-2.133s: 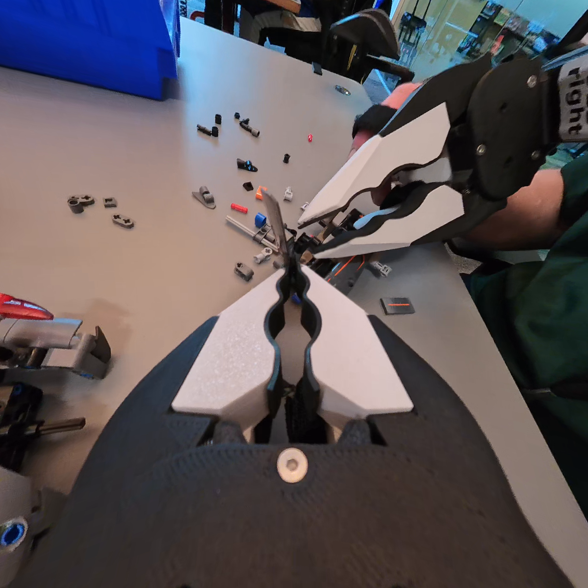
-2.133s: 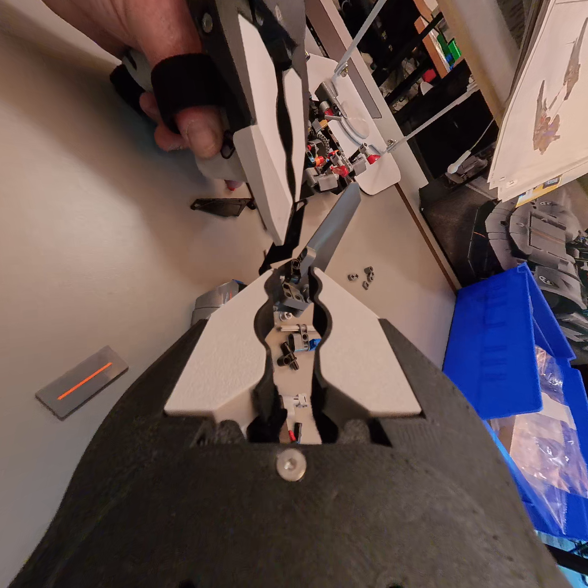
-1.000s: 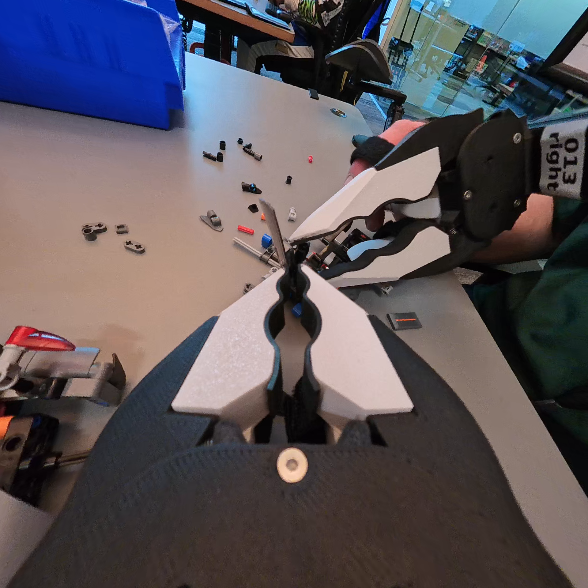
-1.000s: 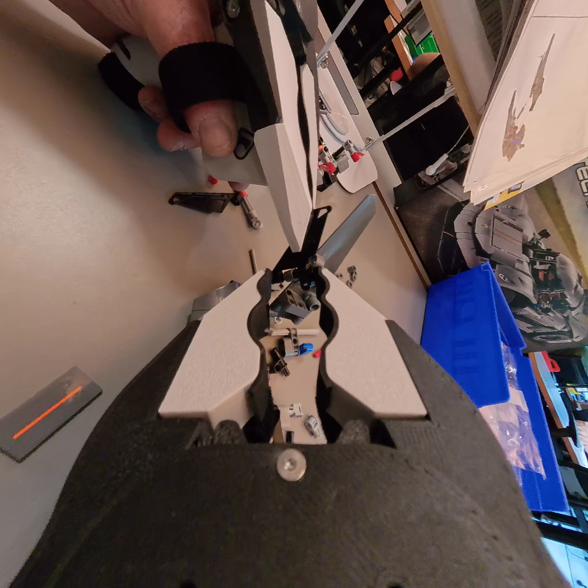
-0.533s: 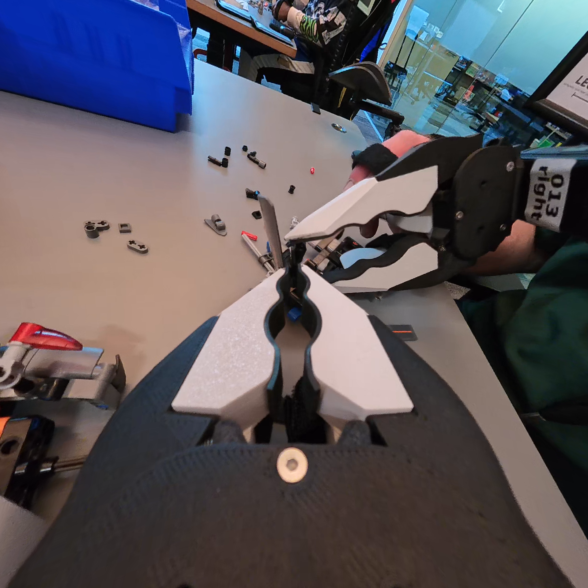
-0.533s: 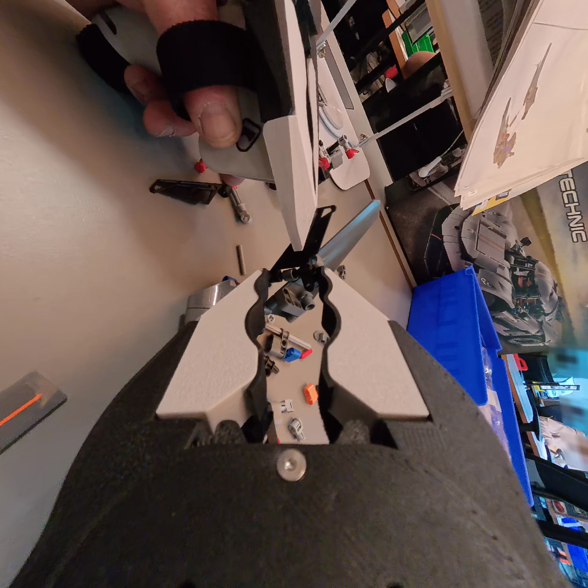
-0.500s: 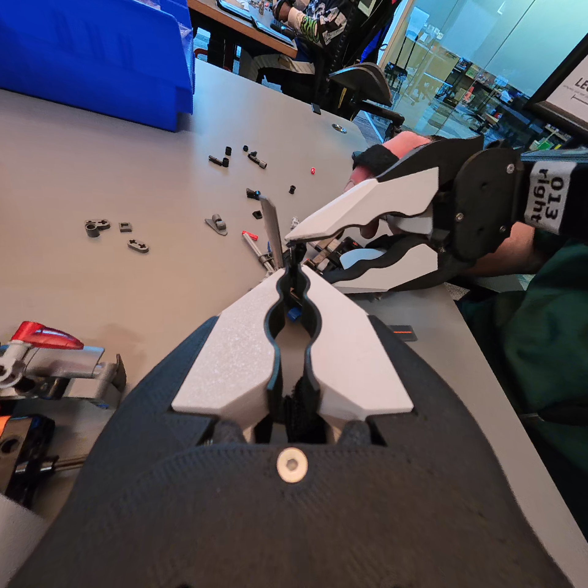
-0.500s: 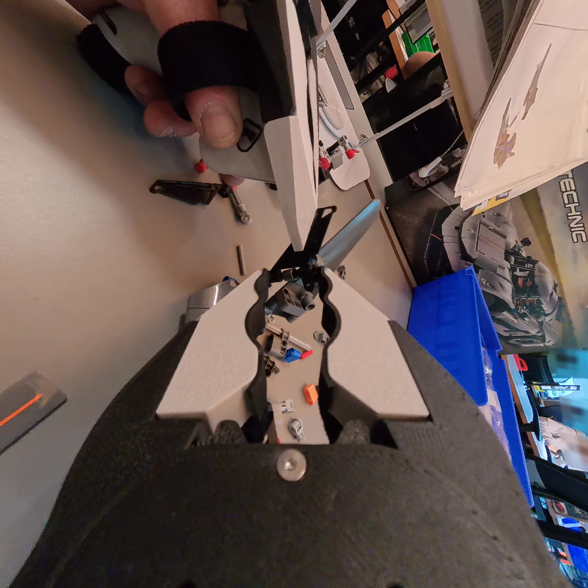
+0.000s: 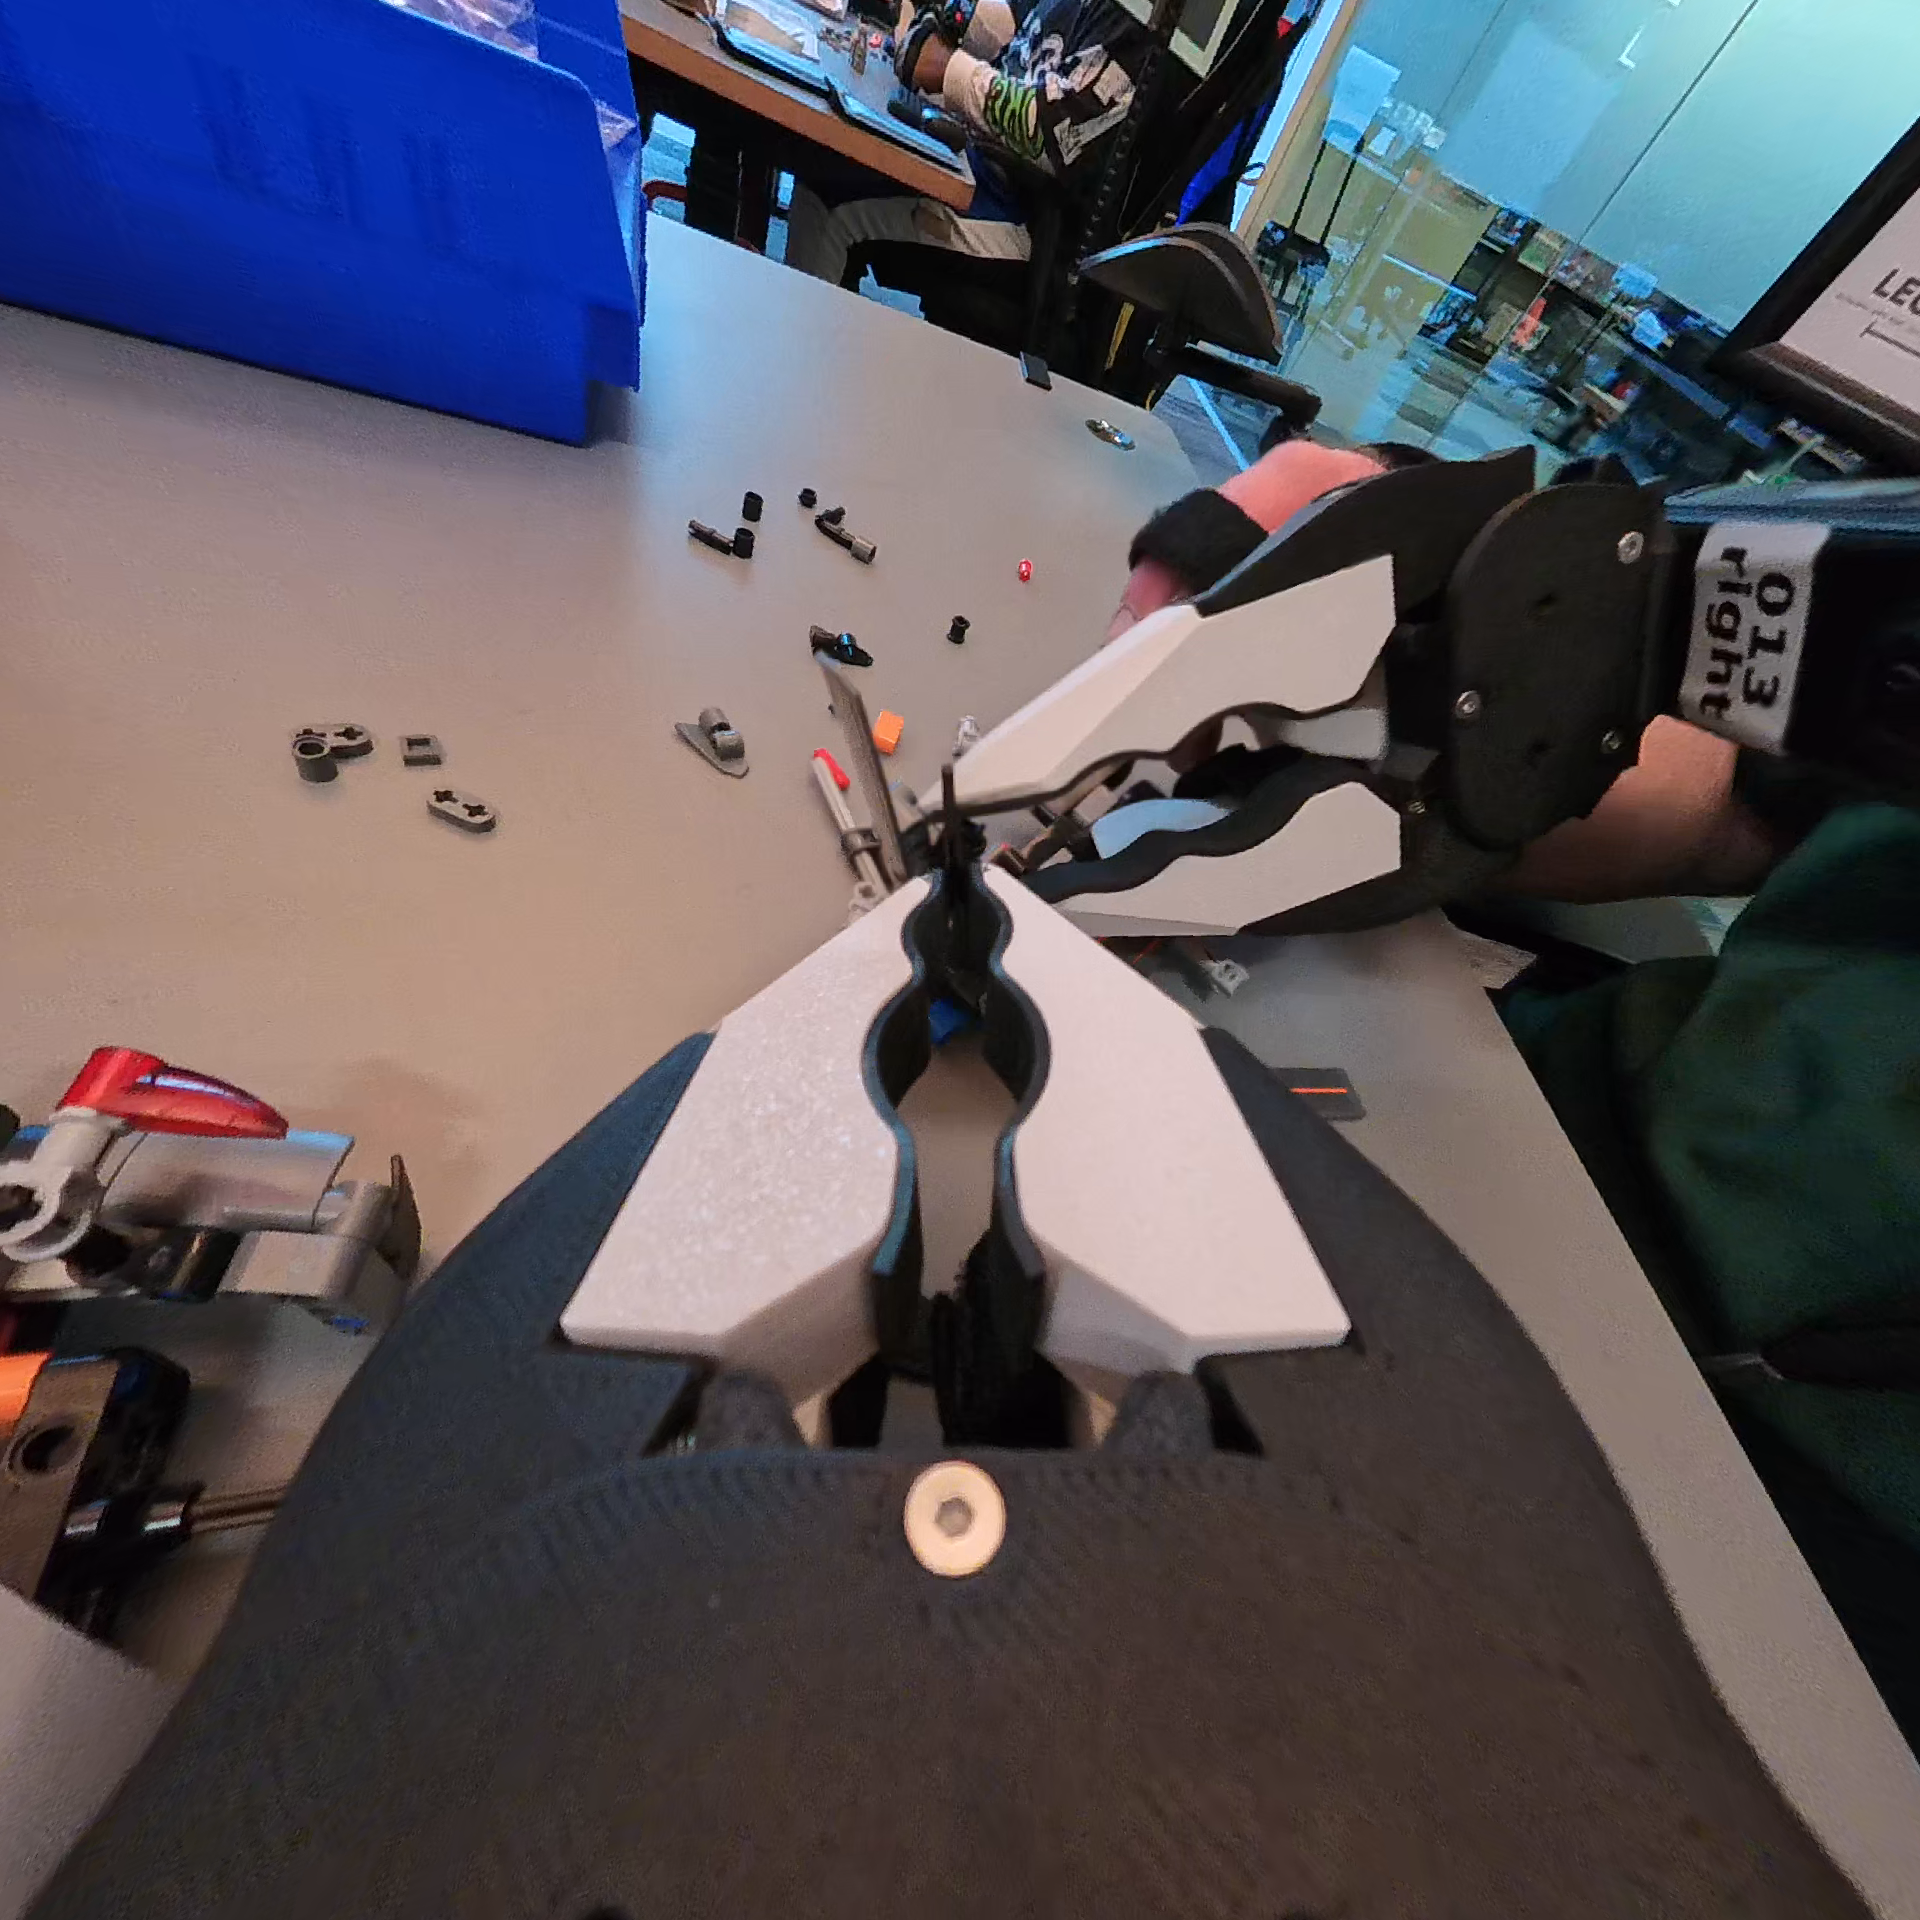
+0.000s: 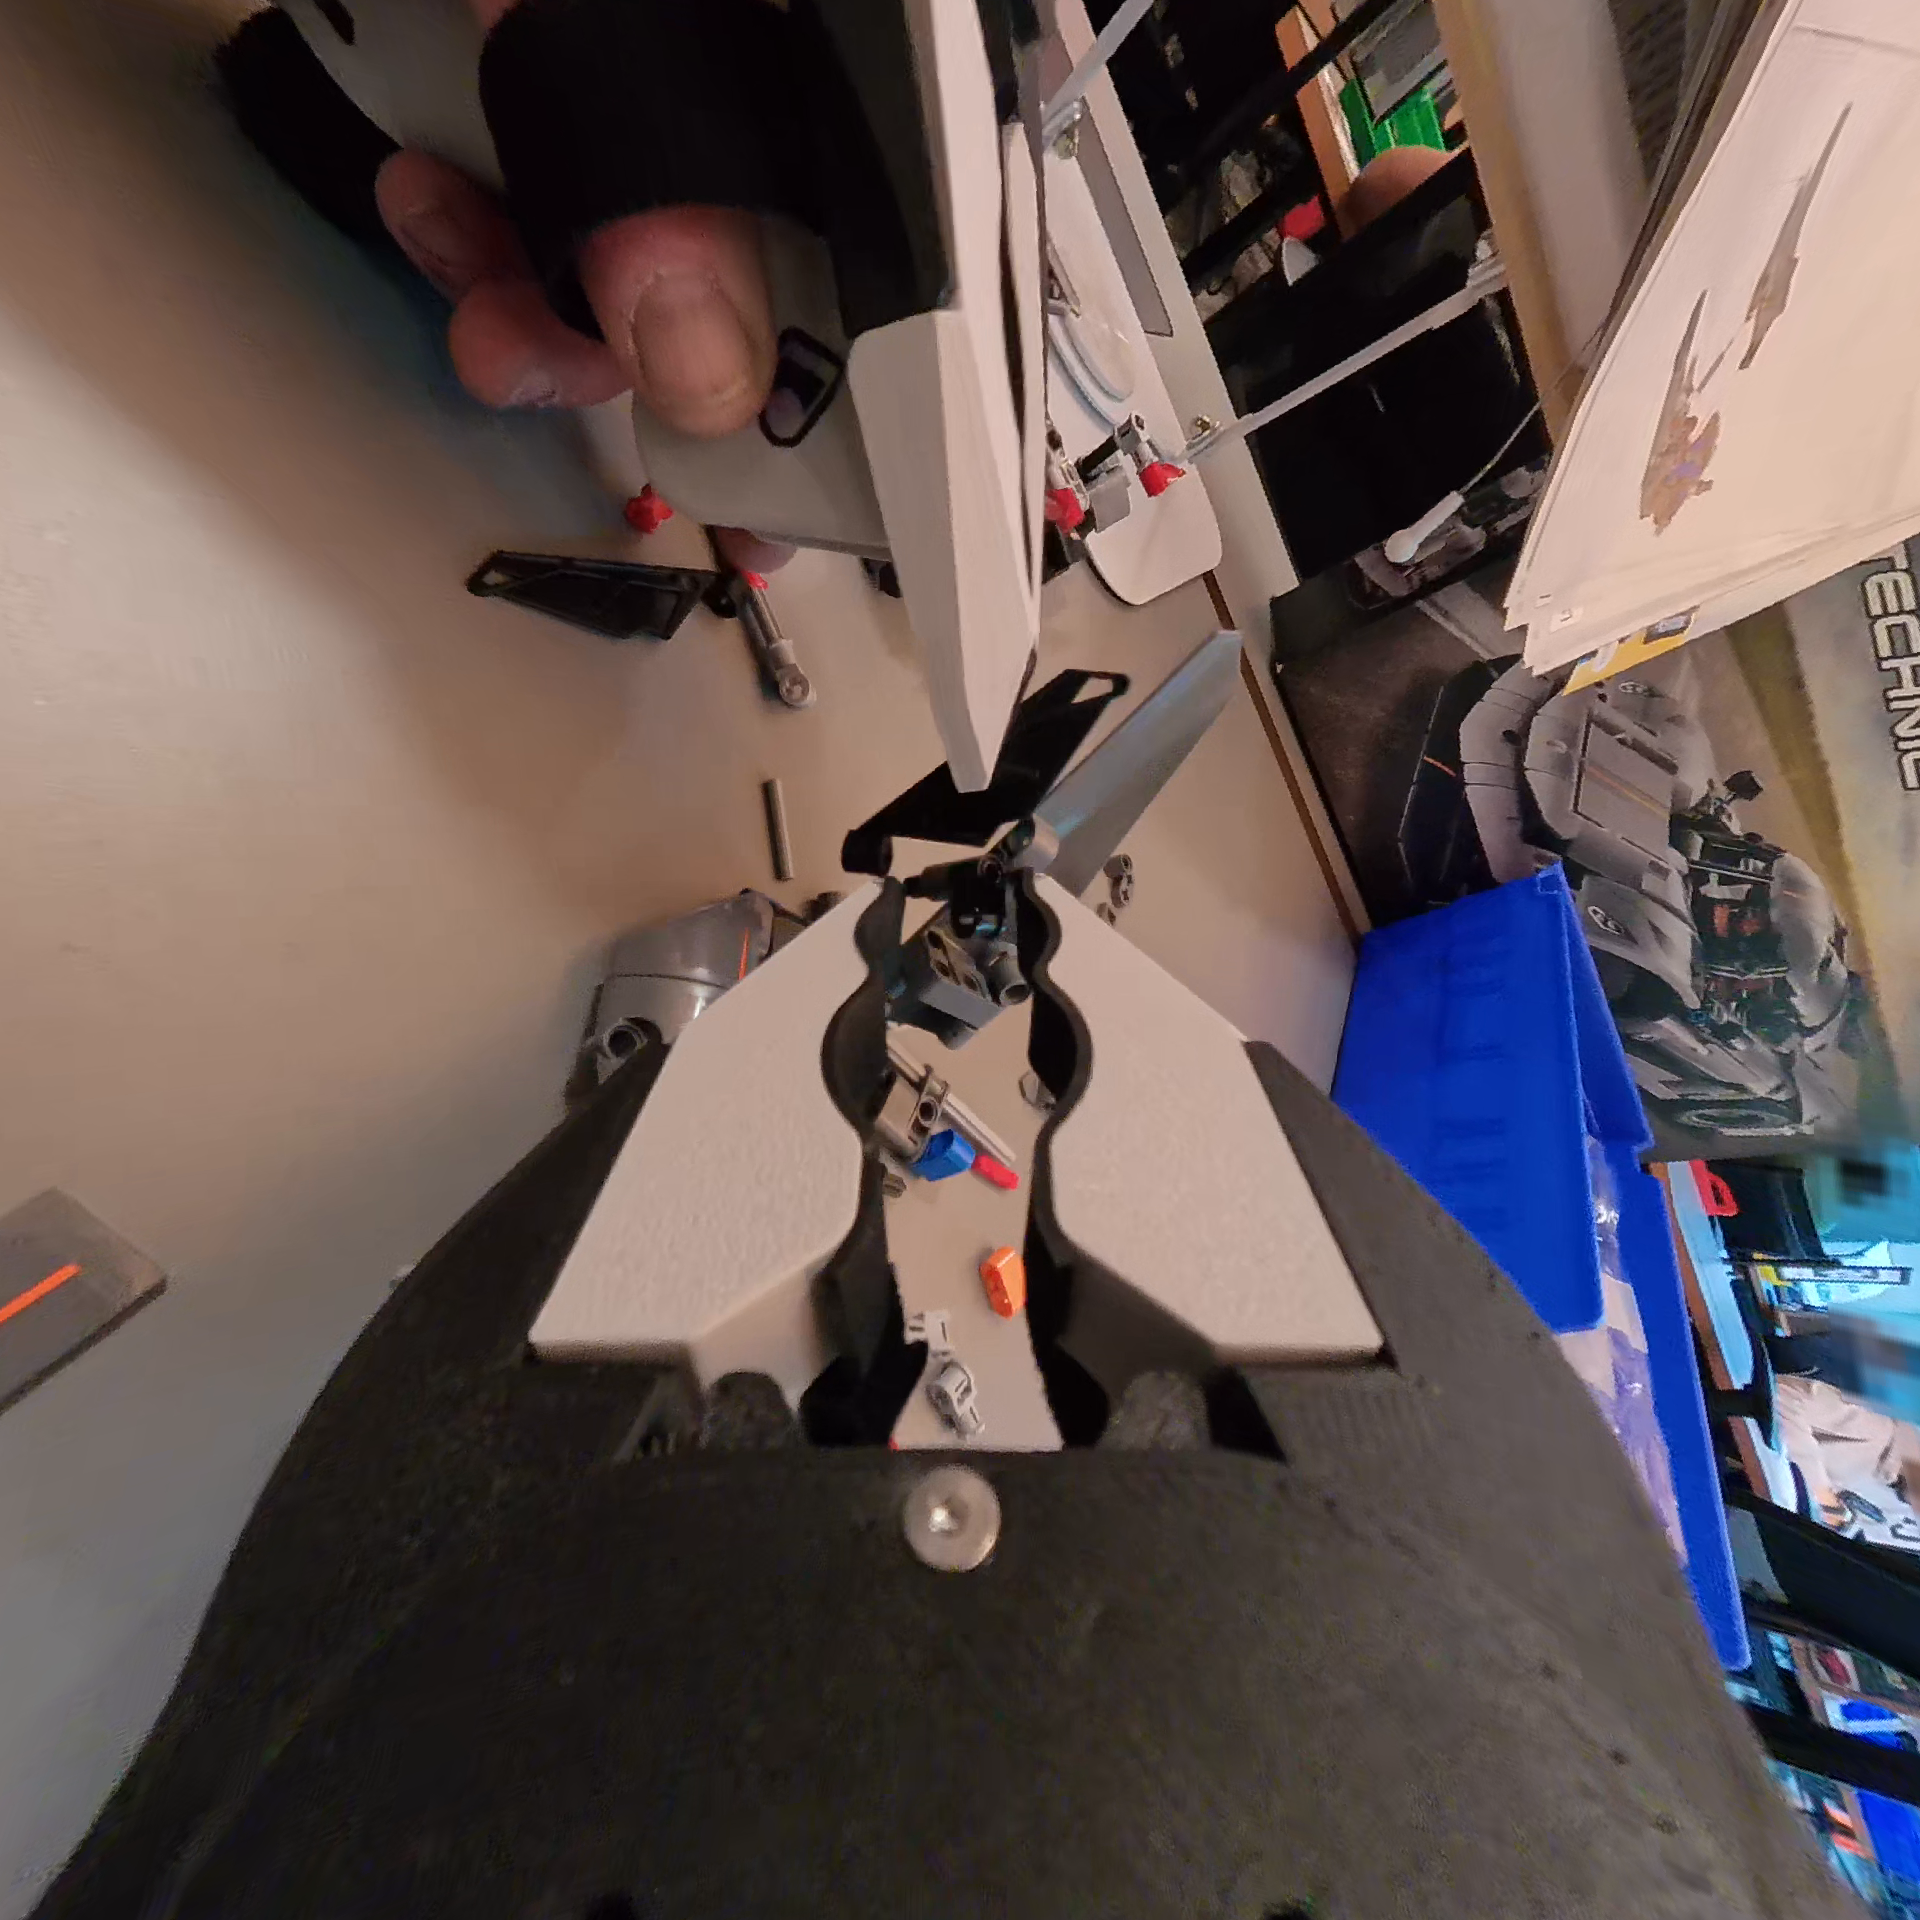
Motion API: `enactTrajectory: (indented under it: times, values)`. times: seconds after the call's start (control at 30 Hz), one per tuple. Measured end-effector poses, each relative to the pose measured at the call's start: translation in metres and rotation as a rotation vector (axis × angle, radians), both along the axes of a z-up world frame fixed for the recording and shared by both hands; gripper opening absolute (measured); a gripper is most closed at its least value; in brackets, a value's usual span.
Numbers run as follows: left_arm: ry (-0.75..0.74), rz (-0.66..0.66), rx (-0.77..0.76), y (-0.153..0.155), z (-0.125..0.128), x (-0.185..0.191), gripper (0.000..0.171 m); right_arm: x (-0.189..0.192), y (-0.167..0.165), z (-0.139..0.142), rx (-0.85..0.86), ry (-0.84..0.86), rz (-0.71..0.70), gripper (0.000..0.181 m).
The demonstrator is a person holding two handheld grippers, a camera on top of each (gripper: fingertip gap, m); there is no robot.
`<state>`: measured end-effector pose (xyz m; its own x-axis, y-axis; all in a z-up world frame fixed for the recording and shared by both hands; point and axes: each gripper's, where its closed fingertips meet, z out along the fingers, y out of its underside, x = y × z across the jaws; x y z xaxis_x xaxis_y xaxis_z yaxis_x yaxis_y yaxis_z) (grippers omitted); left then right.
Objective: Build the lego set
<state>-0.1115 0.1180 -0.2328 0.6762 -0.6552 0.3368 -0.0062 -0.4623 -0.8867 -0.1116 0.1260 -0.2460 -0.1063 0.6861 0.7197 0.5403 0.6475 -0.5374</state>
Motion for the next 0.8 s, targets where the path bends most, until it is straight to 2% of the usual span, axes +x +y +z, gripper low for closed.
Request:
enactTrajectory:
  times: [0.33,0.47,0.8]
  values:
    - [0.039,0.038,-0.009,0.004,-0.005,-0.002,0.0,0.002,-0.002,0.002,-0.026,0.001,-0.038,0.034]
    - [0.059,0.062,0.001,0.007,-0.005,-0.002,0.0,0.007,-0.006,0.007,-0.118,0.028,-0.051,0.047]
    - [0.064,0.065,-0.001,0.012,-0.006,0.001,0.0,0.017,0.002,0.0,-0.29,0.056,-0.241,0.074]
